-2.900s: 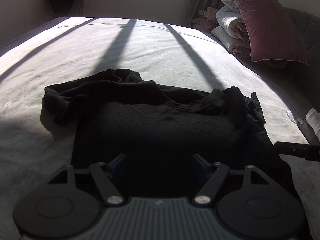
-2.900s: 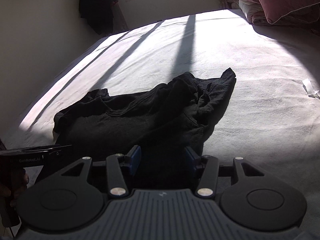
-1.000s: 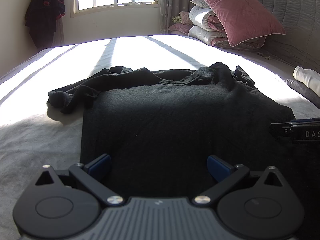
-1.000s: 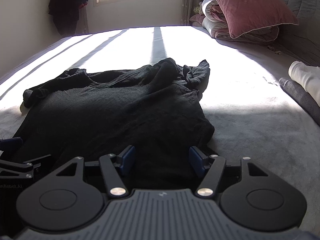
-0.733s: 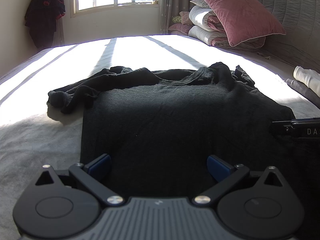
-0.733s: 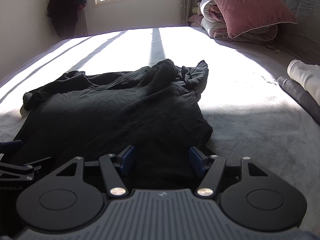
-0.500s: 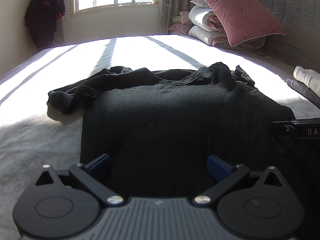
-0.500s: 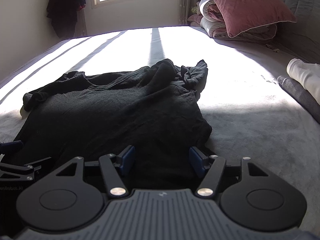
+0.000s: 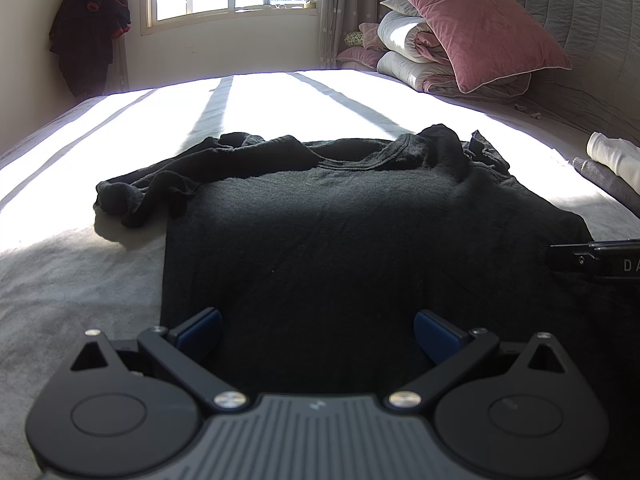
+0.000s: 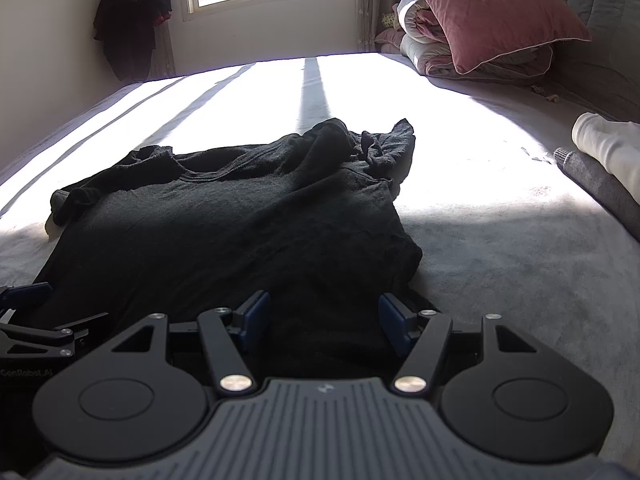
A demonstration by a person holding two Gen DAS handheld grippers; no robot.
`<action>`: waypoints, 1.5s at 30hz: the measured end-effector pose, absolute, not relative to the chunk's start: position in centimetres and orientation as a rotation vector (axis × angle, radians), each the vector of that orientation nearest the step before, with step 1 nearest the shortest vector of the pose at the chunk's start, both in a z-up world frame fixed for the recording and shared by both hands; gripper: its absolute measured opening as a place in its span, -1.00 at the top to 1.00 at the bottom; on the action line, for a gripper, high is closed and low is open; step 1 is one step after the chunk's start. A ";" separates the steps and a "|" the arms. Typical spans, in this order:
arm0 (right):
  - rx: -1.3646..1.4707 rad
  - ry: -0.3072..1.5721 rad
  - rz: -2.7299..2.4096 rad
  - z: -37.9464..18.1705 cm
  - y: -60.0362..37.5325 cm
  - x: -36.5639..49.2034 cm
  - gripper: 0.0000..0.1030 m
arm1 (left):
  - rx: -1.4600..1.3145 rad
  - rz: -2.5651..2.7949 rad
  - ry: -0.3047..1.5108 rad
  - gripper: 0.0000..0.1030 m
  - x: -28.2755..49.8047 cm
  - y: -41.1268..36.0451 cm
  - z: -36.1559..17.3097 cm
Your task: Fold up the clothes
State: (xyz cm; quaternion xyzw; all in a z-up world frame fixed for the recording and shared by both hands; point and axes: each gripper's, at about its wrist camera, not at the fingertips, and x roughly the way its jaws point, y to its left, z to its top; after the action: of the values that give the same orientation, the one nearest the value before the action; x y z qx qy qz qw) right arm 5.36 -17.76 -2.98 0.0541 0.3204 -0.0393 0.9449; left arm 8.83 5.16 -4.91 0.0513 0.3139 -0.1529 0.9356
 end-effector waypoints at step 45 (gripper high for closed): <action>0.249 0.519 -0.003 2.4 -22.3 0.8 -0.36 | 0.105 -0.312 0.642 -0.99 8.8 5.2 -4.9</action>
State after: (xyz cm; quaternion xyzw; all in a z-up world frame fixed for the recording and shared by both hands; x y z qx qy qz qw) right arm 0.80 -22.26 2.43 0.1228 0.2562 -0.0017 0.9588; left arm 8.84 5.16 -4.92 0.0513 0.3140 -0.1526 0.9357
